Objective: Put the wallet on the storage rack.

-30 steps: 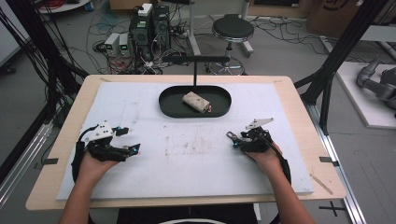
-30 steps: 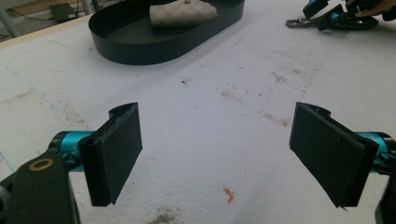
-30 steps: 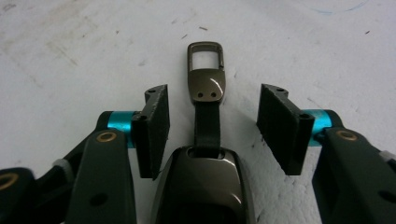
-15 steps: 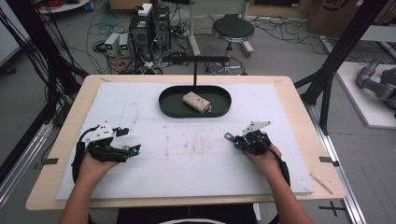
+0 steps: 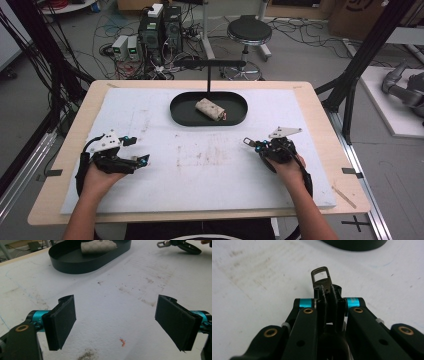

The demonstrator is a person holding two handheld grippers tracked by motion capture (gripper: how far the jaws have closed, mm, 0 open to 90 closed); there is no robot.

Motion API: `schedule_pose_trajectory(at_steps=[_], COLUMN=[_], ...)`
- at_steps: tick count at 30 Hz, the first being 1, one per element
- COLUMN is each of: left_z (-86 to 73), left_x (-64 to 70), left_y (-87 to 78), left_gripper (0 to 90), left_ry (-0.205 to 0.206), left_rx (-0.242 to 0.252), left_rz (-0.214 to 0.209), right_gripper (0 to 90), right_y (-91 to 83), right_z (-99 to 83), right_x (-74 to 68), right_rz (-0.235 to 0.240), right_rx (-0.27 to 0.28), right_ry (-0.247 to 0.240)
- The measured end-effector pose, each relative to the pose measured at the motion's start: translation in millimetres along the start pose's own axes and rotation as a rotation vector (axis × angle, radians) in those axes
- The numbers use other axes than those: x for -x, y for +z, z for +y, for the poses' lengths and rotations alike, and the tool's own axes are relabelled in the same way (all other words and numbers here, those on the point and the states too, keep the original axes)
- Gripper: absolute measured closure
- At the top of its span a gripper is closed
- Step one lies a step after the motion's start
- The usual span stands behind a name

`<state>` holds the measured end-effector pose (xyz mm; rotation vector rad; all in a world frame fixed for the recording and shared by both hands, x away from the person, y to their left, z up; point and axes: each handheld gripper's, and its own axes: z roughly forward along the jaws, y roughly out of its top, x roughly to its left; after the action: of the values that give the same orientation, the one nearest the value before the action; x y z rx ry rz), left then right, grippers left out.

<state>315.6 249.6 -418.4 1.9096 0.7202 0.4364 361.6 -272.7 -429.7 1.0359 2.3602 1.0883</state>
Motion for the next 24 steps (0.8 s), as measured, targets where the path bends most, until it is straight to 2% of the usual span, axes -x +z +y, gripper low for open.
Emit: schedule_pose_trajectory(at_steps=[4, 10, 17, 24], left_z=[0.1, 1.8, 2.7, 3.2], left_x=[0.2, -0.6, -2.0, -2.3], left_y=[0.3, -1.9, -5.2, -5.7], left_gripper=[17.0, 17.0, 17.0, 17.0], left_ry=[-0.004, -0.007, -0.01, -0.008], left_rx=[0.002, 0.014, 0.027, 0.028], left_rz=[0.0, 0.003, 0.009, 0.01], right_gripper=[86.1, 86.2, 86.3, 86.3], right_y=[-11.3, -24.6, -34.9, -36.1], right_z=[4.8, 22.0, 51.3, 85.0], right_x=[3.9, 9.0, 17.7, 25.1], right_rz=[0.006, -0.01, -0.031, -0.037], right_rx=[0.064, 0.117, 0.176, 0.224], right_ry=[0.019, 0.019, 0.008, 0.005])
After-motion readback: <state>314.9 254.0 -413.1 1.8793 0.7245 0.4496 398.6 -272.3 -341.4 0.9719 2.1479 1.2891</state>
